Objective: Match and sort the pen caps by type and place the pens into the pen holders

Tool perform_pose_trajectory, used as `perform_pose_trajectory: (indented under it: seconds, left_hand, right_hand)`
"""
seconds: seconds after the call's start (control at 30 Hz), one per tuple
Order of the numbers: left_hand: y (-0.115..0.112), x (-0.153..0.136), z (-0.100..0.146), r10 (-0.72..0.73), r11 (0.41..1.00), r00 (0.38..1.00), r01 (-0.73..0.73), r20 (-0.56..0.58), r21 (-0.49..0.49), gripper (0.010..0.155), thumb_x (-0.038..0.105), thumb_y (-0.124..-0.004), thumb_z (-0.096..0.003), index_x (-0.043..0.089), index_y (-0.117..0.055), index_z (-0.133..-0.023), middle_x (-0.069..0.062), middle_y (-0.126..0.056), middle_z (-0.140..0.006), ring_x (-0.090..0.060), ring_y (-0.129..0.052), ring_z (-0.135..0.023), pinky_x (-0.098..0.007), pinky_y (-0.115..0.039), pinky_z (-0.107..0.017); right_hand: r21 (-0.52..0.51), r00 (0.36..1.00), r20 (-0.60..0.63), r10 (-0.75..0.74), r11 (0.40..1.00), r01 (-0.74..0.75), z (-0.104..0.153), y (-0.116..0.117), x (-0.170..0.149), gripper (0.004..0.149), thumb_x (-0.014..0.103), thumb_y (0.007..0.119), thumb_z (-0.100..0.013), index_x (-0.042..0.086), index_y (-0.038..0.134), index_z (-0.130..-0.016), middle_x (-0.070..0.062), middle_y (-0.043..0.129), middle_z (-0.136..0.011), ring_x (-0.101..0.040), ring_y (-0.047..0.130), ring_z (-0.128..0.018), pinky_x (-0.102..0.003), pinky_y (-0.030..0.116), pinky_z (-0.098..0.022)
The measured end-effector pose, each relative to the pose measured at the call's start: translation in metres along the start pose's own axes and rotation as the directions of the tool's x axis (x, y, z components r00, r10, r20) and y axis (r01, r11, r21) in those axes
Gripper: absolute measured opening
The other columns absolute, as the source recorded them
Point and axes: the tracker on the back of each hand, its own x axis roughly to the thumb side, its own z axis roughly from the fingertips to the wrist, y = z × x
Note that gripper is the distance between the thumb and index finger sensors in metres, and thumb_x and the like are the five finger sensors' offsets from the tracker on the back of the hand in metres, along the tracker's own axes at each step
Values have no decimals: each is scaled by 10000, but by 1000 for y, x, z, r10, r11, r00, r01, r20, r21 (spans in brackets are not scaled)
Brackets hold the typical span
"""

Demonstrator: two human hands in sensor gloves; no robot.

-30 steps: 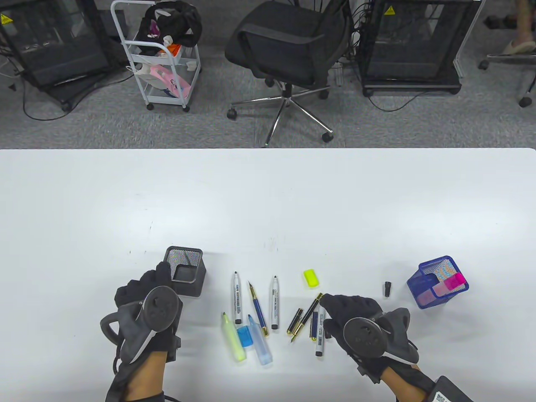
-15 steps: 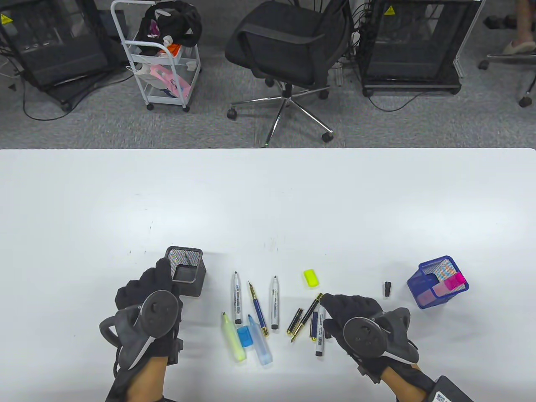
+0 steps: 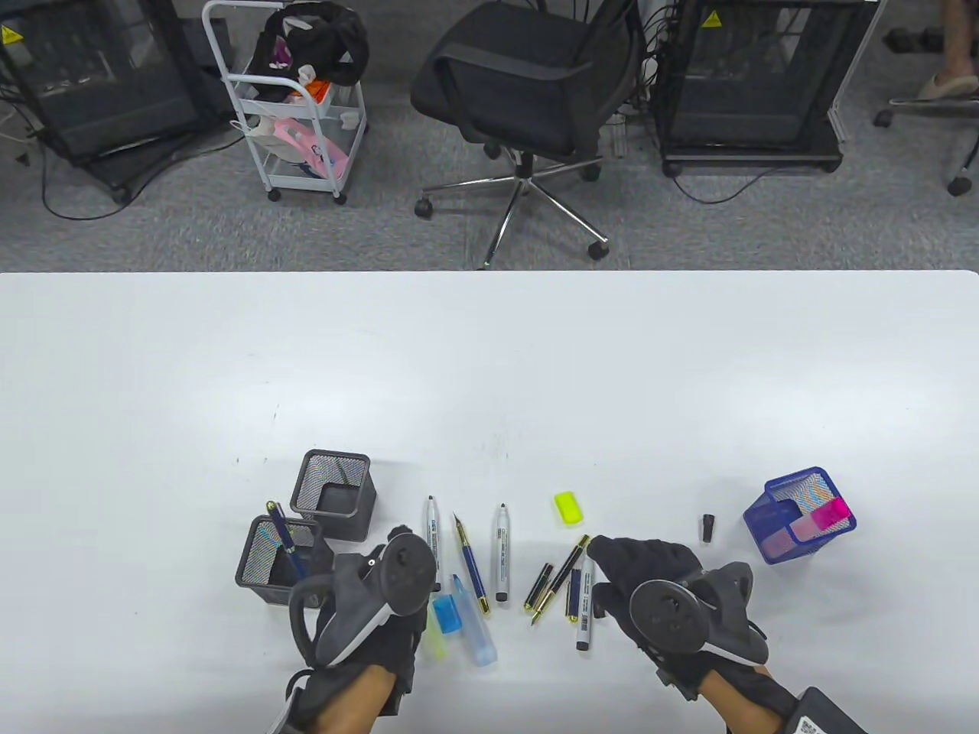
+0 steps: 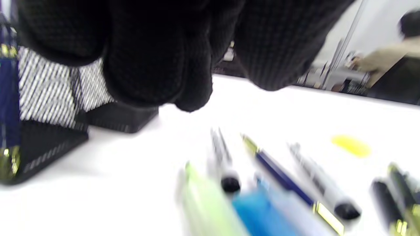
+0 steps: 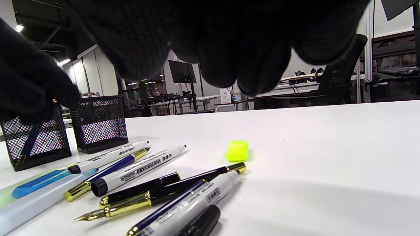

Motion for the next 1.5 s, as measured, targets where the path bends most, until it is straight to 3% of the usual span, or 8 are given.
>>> perform_pose_trajectory:
  seconds: [0.13,0.4,1.27,1.5]
  left_hand:
    - [-21,-3,-11,-12,994,996,1,-90,-114,707,389,-920,-431,-37,-756,-972,-249,-1040,-732,-311,-1082,-404,-655,-825,-434]
    - [-40,-10,-23,-15,986,990,-8,-139,-164,756,431,-907,-431,-50,-729,-987,-243,-1026,-738,-311,-1070,-416,-655,-808,-453]
    - [-42,-4,-31,-75,991,973,47,-217,-129,714,382,-967,-405,-10,-773,-969,-210,-1079,-661,-257,-1126,-366,-610,-870,-408]
    - [-42,-6,-31,-3,994,974,-23,-228,-111,721,365,-994,-393,-30,-782,-957,-215,-1065,-672,-253,-1104,-376,-640,-849,-440]
  right_hand:
    - [3,1000,2,4,1000,-4,0,0,0,599,405,904,-384,144,765,-905,-151,917,-822,-351,1003,-688,-552,825,-542]
    - [13,1000,7,14,1000,-14,1,1,1,599,408,903,-385,145,765,-905,-150,918,-822,-350,1003,-687,-553,824,-543]
    - [41,999,9,35,999,-35,-1,5,5,598,402,905,-385,144,765,-905,-149,919,-821,-348,1005,-687,-554,823,-544]
    - [42,999,8,34,999,-35,-1,6,5,598,400,906,-384,144,765,-905,-151,919,-820,-351,1004,-686,-555,823,-544]
